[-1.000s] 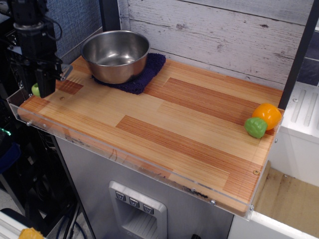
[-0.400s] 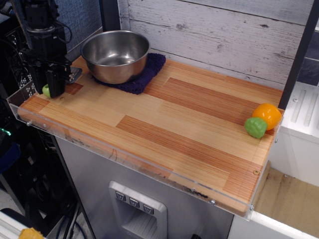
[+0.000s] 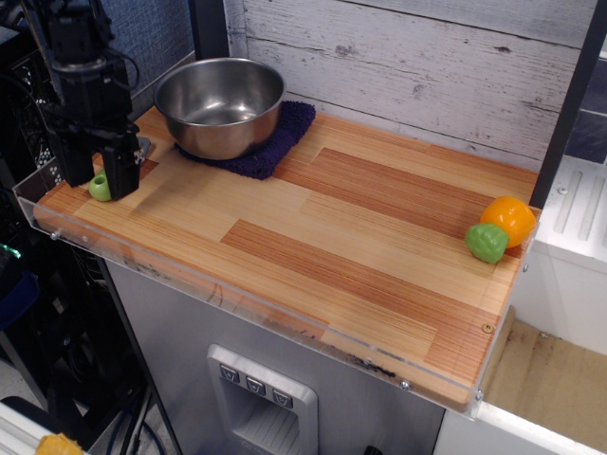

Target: PICK UP THE SPOON AND PUT ANOTHER SIDE OF THE TABLE

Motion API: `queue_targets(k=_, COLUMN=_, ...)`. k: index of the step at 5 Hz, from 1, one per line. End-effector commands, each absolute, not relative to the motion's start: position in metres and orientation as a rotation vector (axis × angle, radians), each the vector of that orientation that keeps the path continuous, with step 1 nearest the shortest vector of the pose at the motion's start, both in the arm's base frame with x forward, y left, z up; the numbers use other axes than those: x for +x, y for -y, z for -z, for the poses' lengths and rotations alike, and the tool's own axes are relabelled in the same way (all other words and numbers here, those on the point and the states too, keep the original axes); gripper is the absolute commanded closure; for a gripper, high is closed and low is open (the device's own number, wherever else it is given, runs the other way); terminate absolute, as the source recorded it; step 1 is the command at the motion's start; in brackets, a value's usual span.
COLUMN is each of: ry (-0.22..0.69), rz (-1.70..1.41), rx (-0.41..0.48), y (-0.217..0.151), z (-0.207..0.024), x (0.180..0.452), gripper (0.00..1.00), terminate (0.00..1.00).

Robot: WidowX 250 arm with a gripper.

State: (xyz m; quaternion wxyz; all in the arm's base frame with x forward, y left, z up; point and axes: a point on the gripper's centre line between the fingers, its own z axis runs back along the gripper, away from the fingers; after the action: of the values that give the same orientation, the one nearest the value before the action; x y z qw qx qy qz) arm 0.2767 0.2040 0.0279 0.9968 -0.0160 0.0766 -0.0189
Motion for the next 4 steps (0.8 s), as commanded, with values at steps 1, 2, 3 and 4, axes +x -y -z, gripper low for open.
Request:
queue_targets(k=1, ry=0.025, rz=0.037, rx=0.031, y=-0.192, z=-0.104, x=0.258, gripper=0.0, terminate=0.0)
queue_targets(k=2, ry=0.062, rz=0.013, rx=0.039, y=-0.169, z=-0.129, x=0.252, gripper=0.0, terminate=0.0)
queue_targets(k=3, ry=0.079, rz=-0.016, rx=-0.028, y=-0.143, z=-0.139, x=0.258, gripper=0.0, terminate=0.0)
queue_targets(k=4, ry=0.063, rz=-0.019, rx=-0.079, y=-0.122, z=-0.141, x=0.265, gripper=0.0, terminate=0.0)
